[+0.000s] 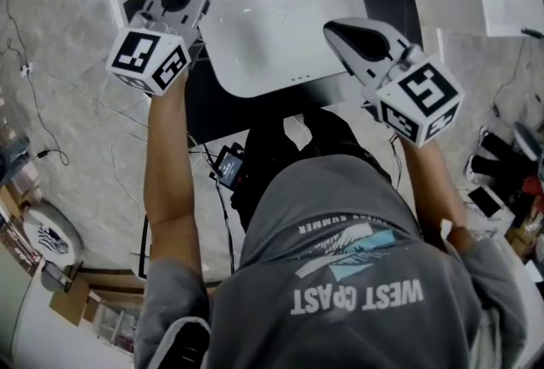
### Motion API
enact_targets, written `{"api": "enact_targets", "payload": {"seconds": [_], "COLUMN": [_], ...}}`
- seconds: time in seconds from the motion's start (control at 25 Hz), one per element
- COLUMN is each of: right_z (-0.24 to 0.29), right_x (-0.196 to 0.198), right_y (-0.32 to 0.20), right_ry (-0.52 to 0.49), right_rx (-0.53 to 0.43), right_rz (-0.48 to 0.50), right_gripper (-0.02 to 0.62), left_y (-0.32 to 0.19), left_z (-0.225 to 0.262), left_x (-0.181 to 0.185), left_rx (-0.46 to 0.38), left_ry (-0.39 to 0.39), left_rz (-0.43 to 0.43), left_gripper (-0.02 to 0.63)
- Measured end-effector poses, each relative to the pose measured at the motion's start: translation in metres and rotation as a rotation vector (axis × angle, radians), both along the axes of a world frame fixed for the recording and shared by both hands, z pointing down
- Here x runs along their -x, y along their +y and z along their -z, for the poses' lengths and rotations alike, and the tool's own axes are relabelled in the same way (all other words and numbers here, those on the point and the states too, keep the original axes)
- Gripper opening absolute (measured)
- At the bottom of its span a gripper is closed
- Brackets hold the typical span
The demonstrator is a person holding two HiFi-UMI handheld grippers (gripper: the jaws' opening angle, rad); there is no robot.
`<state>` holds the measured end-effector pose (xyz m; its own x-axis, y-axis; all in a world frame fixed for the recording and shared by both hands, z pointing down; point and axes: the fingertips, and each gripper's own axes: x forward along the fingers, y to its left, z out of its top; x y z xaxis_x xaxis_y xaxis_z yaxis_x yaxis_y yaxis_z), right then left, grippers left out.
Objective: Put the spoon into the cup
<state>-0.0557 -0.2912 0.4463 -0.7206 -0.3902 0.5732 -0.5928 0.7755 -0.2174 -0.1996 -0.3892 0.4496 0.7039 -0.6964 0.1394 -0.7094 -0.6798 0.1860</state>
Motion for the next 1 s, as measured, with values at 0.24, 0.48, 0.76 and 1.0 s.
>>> {"api": "enact_targets", "payload": {"seconds": [0.24, 0.48, 0.76, 1.0], "right_z": [-0.016, -0.030, -0.044, -0.049], "right_x": [-0.004, -0.004, -0.004, -0.003], "right_y": [0.005, 0.008, 0.007, 0.002], "right_ry": [0.009, 0.010, 0.016, 0.018], "right_rx": [0.027, 0.056, 0.086, 0.099], "right_rz": [-0.018, -0.021, -0.025, -0.027], "right_gripper": [0.032, 0.032, 0.032, 0.032], "left_y": [-0.009, -0.017, -0.027, -0.040], "left_z": [-0.022, -0.033, -0.045, -0.051], "left_x": [0.004, 0.009, 0.011, 0.014], "left_rx": [0.002, -0.001, 0.001, -0.004], "left_ry": [-0.007, 0.005, 0.012, 0.010], "left_rz": [0.007, 0.019, 0.023, 0.020], "left_gripper": [0.000, 0.000, 0.000, 0.000]}}
